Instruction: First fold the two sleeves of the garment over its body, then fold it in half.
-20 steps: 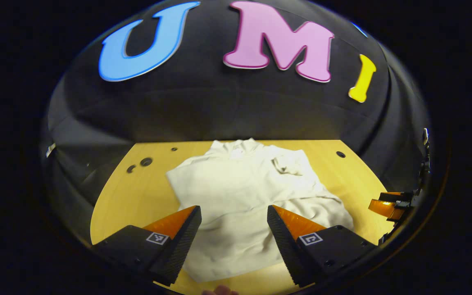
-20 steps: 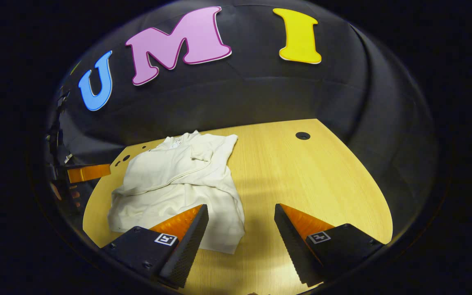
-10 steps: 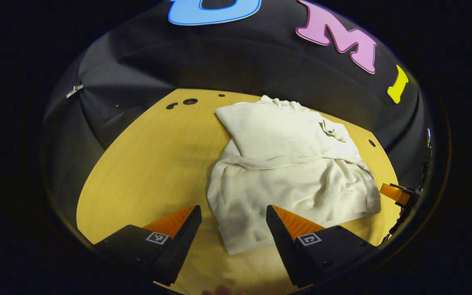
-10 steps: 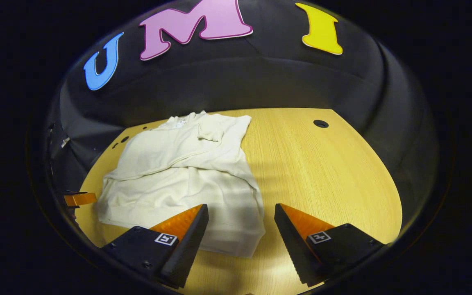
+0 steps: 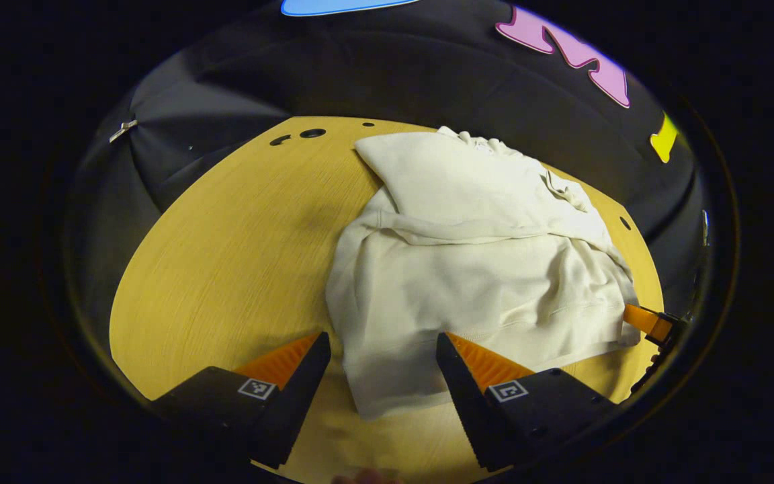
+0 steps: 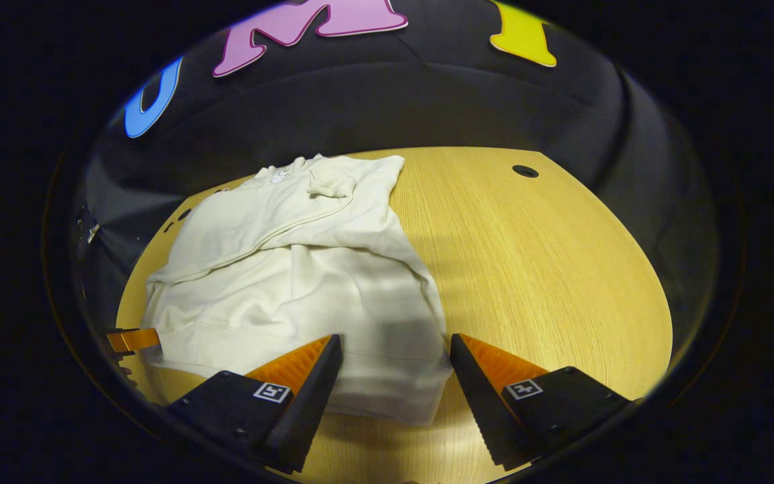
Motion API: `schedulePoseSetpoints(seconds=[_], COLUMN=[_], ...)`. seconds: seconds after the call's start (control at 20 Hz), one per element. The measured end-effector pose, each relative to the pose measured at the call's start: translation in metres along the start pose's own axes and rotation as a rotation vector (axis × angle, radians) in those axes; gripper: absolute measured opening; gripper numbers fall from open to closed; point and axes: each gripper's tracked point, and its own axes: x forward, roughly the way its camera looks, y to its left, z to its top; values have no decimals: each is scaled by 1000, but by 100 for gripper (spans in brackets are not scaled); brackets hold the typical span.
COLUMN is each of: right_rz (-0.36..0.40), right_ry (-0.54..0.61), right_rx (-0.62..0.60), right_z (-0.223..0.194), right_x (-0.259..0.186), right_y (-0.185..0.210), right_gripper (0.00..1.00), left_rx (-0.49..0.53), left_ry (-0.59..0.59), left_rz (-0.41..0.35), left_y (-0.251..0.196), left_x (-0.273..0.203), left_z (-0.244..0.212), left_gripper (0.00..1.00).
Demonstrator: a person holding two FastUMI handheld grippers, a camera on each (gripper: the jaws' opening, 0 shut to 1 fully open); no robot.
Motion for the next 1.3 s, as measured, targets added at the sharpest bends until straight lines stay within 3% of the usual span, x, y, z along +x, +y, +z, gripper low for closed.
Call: schedulePoseSetpoints(seconds=[0.25, 0.4, 0.5, 0.55, 0.6, 0.65, 0.7, 0.75, 0.8, 0.85, 0.9, 1.3], right_rz=[-9, -5, 20, 43, 49, 36, 35, 50, 83, 110, 131, 177], right_ry=[5, -21, -35, -41, -49, -61, -74, -76, -69, -61, -59, -87], right_rx=[-25, -47, -72, -84, -96, -114, -137, -163, -167, -149, -129, -55], right_z=[-4, -3, -4, -4, -5, -5, -4, -5, -6, -6, -4, 14], right_x=[1, 4, 3, 4, 5, 4, 3, 6, 3, 2, 3, -2], right_y=[1, 9, 19, 28, 33, 34, 37, 40, 44, 45, 45, 54], right_gripper=[100, 100, 82, 68, 46, 21, 23, 14, 24, 10, 7, 5], left_rx=[82, 98, 105, 104, 112, 117, 109, 92, 74, 62, 59, -19], left_ry=[-11, -62, -92, -106, -113, -117, -127, -132, -146, -153, -165, -302], left_rz=[23, 8, -32, -49, -49, -58, -71, -81, -89, -89, -89, -136], left_y=[-5, -15, -27, -35, -36, -39, -41, -42, -43, -42, -42, -51], left_x=[5, 6, 7, 7, 8, 9, 8, 9, 8, 7, 8, -8], left_z=[-5, -3, -2, -3, -5, -4, -1, 0, 2, 3, 4, 38], left_gripper=[100, 88, 80, 54, 28, 27, 22, 20, 14, 11, 7, 6])
